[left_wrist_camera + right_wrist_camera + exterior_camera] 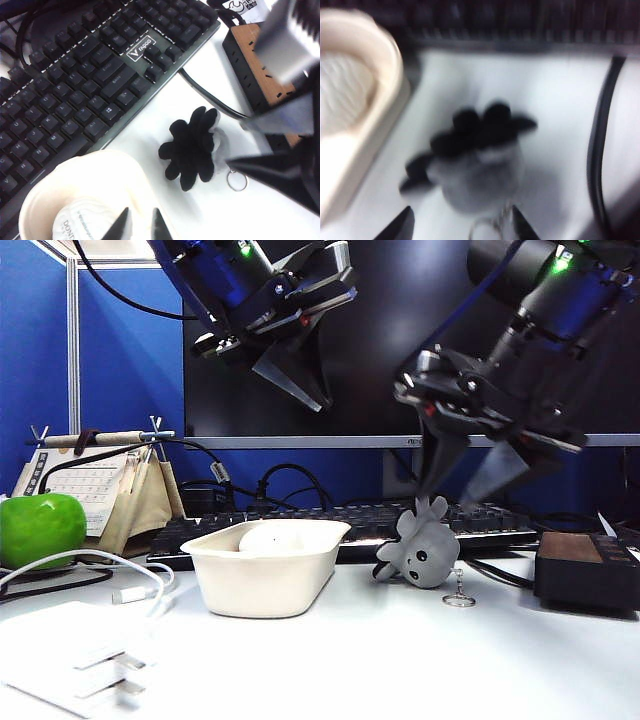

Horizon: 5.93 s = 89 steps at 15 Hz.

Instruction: Place the tilting octopus upright.

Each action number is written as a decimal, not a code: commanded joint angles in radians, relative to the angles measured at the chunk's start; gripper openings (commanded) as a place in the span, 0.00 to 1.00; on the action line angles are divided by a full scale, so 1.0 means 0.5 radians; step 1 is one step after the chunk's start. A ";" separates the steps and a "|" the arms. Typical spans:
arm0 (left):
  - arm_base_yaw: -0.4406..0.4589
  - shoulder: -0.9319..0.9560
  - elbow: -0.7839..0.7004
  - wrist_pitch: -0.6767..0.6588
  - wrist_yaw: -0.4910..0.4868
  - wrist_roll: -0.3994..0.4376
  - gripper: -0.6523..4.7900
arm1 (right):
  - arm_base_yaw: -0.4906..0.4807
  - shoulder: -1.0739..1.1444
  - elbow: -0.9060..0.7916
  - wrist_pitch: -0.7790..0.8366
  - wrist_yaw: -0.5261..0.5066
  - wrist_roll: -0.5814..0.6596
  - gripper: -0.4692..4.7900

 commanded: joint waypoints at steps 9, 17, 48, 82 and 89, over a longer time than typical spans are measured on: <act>0.000 -0.011 0.008 0.014 -0.005 0.007 0.23 | 0.001 0.285 0.010 -0.084 -0.061 -0.173 0.56; 0.000 -0.011 0.008 0.034 -0.005 0.007 0.23 | 0.001 0.304 0.011 0.140 -0.062 -0.188 0.55; -0.001 -0.011 0.009 0.048 -0.005 0.007 0.23 | 0.001 0.059 0.021 0.166 -0.115 -0.396 0.67; -0.001 -0.011 0.009 0.043 -0.806 0.367 0.23 | -0.002 0.388 0.171 0.198 -0.166 -0.454 0.09; -0.002 -0.011 0.009 0.038 -0.806 0.366 0.23 | -0.002 -0.013 0.171 -0.227 -0.098 -0.496 0.09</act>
